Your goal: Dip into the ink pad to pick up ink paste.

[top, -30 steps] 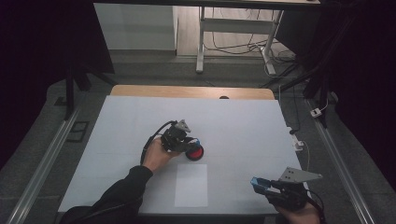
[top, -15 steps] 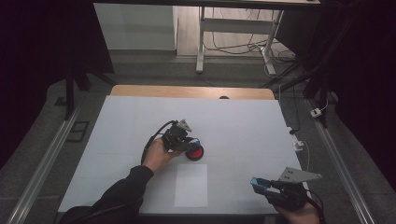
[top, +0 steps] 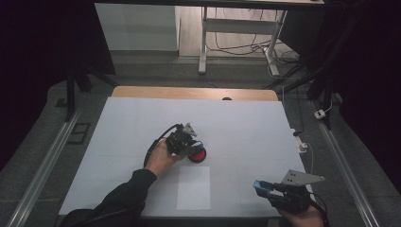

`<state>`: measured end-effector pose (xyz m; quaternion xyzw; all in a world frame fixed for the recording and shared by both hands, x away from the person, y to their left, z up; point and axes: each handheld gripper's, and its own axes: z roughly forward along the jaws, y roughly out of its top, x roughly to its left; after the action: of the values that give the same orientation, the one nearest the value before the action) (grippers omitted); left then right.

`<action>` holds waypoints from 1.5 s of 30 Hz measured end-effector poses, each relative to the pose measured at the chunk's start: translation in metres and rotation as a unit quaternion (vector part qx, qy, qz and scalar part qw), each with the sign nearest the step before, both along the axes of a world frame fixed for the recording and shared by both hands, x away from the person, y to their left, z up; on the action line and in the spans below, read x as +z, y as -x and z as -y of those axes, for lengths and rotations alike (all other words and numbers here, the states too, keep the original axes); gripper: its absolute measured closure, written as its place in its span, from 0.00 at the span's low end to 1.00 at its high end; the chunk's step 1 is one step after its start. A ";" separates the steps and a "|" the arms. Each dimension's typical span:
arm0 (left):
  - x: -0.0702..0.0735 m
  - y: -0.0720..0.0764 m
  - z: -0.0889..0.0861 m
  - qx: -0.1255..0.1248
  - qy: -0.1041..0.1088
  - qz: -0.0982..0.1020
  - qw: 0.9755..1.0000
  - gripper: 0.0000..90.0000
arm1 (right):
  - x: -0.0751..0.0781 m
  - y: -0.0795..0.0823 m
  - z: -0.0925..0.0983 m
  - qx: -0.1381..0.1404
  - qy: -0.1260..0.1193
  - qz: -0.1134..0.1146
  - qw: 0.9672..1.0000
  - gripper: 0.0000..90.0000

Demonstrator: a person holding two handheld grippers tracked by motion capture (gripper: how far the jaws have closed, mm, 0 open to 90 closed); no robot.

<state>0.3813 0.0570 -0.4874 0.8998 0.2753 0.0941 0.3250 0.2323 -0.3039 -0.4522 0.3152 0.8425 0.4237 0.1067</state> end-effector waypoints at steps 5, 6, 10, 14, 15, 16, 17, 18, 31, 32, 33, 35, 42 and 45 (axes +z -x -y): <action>0.001 0.005 0.005 0.001 -0.019 0.018 1.000 0.79 | 0.000 0.000 0.000 -0.001 0.000 0.000 1.000 0.76; 0.001 0.006 0.006 0.001 -0.023 0.022 1.000 0.79 | 0.000 0.000 0.000 -0.001 0.000 0.000 1.000 0.76; 0.000 0.005 0.005 0.004 -0.016 0.017 1.000 0.79 | 0.000 0.000 0.000 -0.002 -0.002 0.001 1.000 0.76; -0.001 0.001 0.000 0.003 0.002 0.001 1.000 0.79 | 0.000 0.000 0.000 -0.003 -0.003 0.001 1.000 0.76; -0.001 -0.001 -0.001 0.003 0.006 -0.005 1.000 0.79 | 0.000 0.000 0.000 -0.003 -0.003 0.001 1.000 0.76; -0.001 -0.003 -0.003 0.003 0.010 -0.012 1.000 0.79 | 0.000 0.000 0.000 -0.003 -0.003 0.001 1.000 0.76; -0.002 -0.004 -0.004 0.003 0.017 -0.017 1.000 0.79 | 0.000 0.000 0.000 -0.003 -0.003 0.001 1.000 0.76; -0.002 -0.005 -0.006 0.004 0.023 -0.023 0.999 0.79 | 0.000 0.000 0.000 -0.003 -0.003 0.001 1.000 0.76; -0.001 -0.008 -0.006 0.002 0.025 -0.028 0.999 0.79 | 0.000 0.000 0.001 -0.004 -0.004 0.001 1.000 0.76; -0.001 -0.008 -0.006 0.003 0.026 -0.028 0.999 0.79 | 0.000 0.000 0.002 -0.004 -0.004 0.000 1.000 0.76; -0.001 -0.007 -0.006 0.004 0.026 -0.028 0.999 0.79 | 0.000 0.000 0.002 -0.004 -0.005 0.000 1.000 0.76; 0.000 -0.007 -0.005 0.006 0.025 -0.028 0.999 0.79 | 0.000 0.000 0.002 -0.004 -0.005 0.001 1.000 0.76; 0.018 -0.001 -0.008 0.000 0.053 -0.002 0.999 0.78 | 0.000 0.000 0.002 -0.004 -0.008 0.000 1.000 0.76; 0.025 0.002 -0.008 -0.007 0.055 -0.003 0.998 0.78 | 0.000 0.000 0.002 -0.005 -0.009 0.001 1.000 0.76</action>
<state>0.3796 0.0649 -0.4620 0.8827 0.2750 0.0741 0.3738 0.2326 -0.3060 -0.4522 0.3198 0.8372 0.4308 0.1063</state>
